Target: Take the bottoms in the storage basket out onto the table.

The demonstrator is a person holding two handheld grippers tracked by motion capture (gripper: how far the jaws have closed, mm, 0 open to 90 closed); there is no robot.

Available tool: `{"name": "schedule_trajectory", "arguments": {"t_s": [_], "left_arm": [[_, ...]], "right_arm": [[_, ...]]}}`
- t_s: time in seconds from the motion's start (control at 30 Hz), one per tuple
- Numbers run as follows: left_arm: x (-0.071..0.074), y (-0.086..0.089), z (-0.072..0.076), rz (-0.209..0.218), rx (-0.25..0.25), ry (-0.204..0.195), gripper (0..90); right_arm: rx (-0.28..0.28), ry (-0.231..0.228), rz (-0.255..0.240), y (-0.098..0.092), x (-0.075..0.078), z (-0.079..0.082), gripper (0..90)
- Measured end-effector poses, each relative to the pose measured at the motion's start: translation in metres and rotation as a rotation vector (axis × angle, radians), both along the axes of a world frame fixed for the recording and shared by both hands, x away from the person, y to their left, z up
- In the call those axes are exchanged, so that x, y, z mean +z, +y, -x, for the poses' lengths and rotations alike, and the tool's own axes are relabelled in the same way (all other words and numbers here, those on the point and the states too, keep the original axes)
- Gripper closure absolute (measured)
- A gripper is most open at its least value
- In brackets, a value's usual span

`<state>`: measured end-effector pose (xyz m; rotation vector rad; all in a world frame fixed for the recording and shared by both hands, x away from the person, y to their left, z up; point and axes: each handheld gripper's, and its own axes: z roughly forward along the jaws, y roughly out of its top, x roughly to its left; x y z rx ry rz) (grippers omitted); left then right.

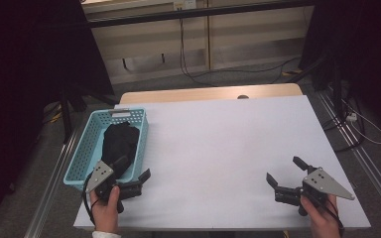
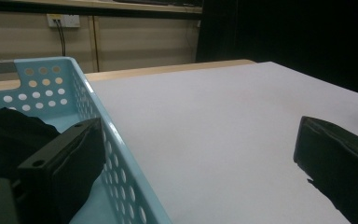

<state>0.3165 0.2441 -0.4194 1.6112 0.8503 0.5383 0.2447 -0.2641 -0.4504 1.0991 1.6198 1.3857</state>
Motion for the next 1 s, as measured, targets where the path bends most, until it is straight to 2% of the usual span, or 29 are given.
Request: {"name": "schedule_trajectory", "arguments": {"t_s": [0.2, 0.53, 0.73, 0.87, 1.0], "left_arm": [[0.000, -0.001, 0.001, -0.006, -0.003, -0.001, 2.3], [0.002, -0.005, 0.000, -0.006, -0.014, -0.003, 2.4], [0.004, -0.006, -0.003, 0.008, -0.009, 0.001, 2.4], [0.008, -0.009, -0.005, 0.019, -0.006, -0.004, 2.4], [0.012, -0.011, -0.007, 0.009, -0.021, -0.014, 2.3]], "right_arm": [[0.014, -0.005, 0.003, 0.001, 0.001, 0.000, 0.0], [0.008, -0.006, -0.002, -0.001, 0.001, -0.001, 0.0], [0.005, -0.017, 0.008, -0.001, 0.002, -0.001, 0.0], [0.018, 0.014, -0.008, -0.002, -0.001, -0.003, 0.0], [0.021, 0.011, -0.010, -0.003, -0.001, -0.004, 0.0]]}}
